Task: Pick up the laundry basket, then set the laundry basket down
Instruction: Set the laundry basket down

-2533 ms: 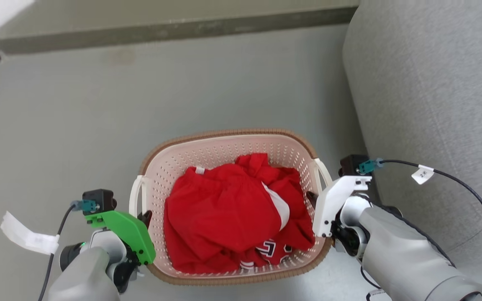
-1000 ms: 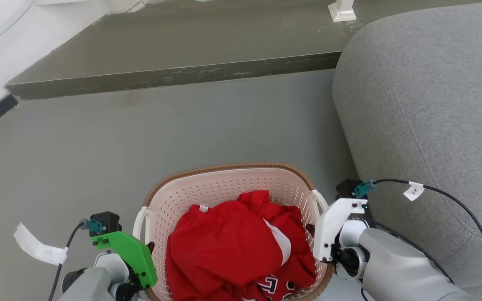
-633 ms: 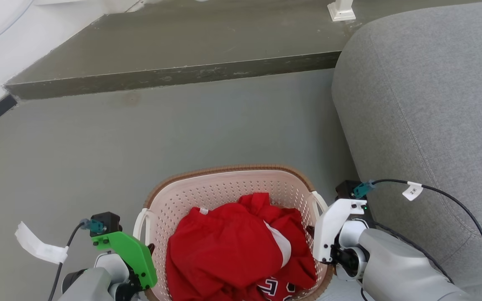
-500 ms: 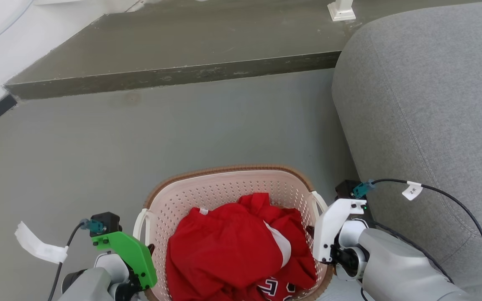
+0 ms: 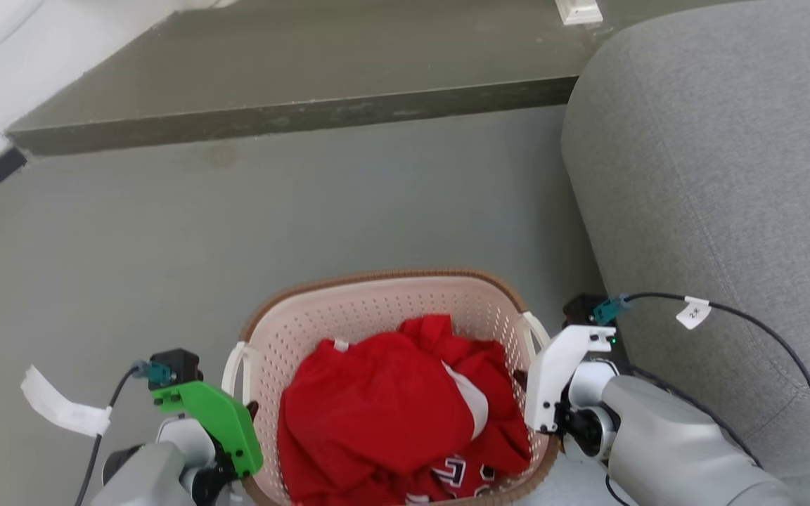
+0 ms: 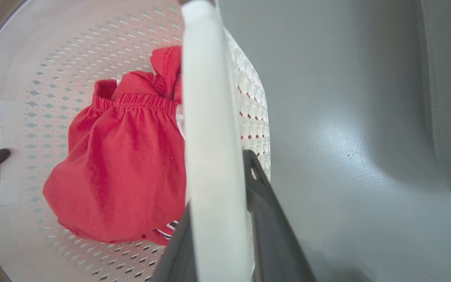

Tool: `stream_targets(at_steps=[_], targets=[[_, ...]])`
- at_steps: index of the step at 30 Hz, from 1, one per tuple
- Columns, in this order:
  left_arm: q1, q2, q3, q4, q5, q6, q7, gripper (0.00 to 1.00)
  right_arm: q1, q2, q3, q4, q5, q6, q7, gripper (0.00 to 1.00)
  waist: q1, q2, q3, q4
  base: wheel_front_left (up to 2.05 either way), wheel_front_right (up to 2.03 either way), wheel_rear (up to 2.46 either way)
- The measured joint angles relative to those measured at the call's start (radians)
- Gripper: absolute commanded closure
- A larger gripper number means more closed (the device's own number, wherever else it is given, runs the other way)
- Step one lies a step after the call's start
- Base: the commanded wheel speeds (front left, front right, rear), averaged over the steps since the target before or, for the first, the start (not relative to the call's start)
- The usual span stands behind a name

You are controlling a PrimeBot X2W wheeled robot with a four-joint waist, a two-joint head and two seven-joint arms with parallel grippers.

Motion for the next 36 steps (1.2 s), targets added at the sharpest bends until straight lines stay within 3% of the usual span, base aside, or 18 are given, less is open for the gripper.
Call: stream_targets(at_steps=[36], targets=[[-0.239,0.044,0.003,-0.038,0.019,0.000,-0.069,1.00,-0.257,-0.014,0.038,-0.028,-0.012,-0.002,-0.065,1.00,0.0002,0.0000,0.326,0.054,0.00,0.00,0.00]])
